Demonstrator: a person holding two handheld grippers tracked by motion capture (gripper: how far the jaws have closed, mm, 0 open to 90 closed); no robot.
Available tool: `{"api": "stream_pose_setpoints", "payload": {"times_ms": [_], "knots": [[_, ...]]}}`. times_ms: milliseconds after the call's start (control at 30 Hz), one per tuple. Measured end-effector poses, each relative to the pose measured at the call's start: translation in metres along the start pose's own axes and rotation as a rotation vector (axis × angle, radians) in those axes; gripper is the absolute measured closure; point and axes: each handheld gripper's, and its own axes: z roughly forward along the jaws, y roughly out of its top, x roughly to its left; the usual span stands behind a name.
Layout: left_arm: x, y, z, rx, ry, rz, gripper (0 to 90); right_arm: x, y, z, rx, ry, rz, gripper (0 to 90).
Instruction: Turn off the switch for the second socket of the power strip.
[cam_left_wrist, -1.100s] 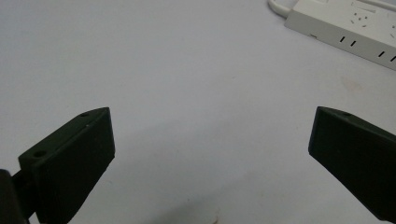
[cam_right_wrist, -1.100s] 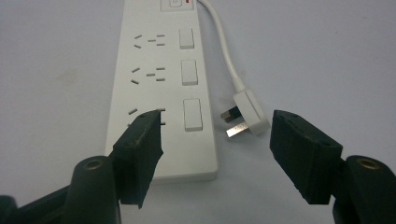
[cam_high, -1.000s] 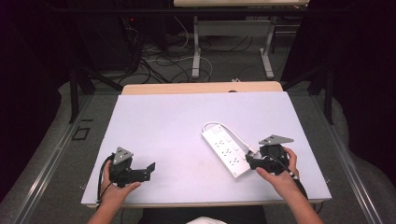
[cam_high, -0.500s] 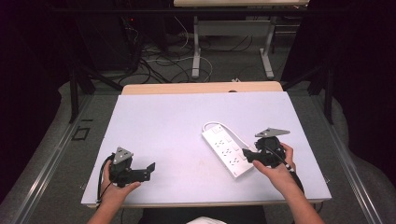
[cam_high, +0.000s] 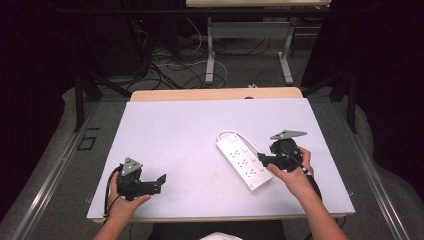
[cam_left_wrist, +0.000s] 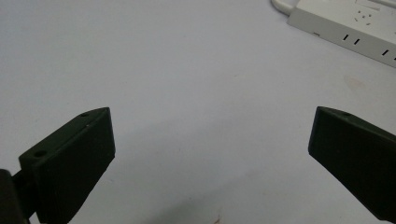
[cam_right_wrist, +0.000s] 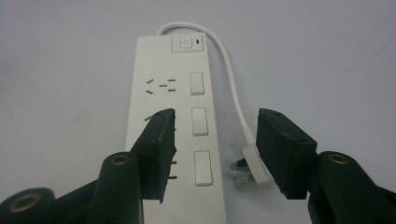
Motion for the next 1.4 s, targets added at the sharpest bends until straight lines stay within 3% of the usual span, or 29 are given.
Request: {"api": "stream_pose_setpoints", "payload": {"times_ms": [867,1400], "knots": [[0.000,0.000,0.001,-0.002,0.003,0.002,0.3,-0.017,0.020,0.023,0.020,-0.012,0.007,43.2],[0.001,-0.001,0.002,-0.002,0.006,0.002,0.2,-0.021,0.011,0.047,0.097,0.019,0.024,60.1]]}}
